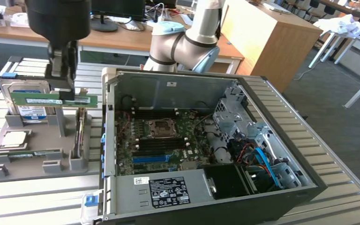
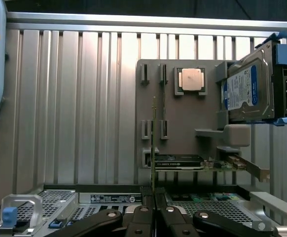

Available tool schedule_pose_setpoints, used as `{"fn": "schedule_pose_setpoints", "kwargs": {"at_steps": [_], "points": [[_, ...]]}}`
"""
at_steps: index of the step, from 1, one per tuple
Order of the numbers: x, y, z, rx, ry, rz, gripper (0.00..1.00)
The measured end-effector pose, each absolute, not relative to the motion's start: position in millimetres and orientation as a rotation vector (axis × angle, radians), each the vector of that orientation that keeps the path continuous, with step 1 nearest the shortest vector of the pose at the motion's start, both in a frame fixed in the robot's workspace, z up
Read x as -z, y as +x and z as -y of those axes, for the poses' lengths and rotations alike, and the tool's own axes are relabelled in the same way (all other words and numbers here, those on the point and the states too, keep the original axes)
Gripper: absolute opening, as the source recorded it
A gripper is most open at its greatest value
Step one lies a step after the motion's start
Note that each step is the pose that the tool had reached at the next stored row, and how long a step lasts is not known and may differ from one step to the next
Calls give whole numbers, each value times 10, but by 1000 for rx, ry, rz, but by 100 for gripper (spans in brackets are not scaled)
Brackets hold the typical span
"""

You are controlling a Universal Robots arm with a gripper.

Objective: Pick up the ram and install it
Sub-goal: 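Pick up the ram and move it above insertion slot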

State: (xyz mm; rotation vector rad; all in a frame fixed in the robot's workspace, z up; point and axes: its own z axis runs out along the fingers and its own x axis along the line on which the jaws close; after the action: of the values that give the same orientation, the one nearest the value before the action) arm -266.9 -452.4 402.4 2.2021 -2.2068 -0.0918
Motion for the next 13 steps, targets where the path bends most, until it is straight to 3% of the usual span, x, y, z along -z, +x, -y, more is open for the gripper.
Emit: {"fn": "schedule_pose_setpoints", "kwargs": {"at_steps": [13], "points": [[-4023, -2481, 4526, 92, 2202, 2207, 12]]}}
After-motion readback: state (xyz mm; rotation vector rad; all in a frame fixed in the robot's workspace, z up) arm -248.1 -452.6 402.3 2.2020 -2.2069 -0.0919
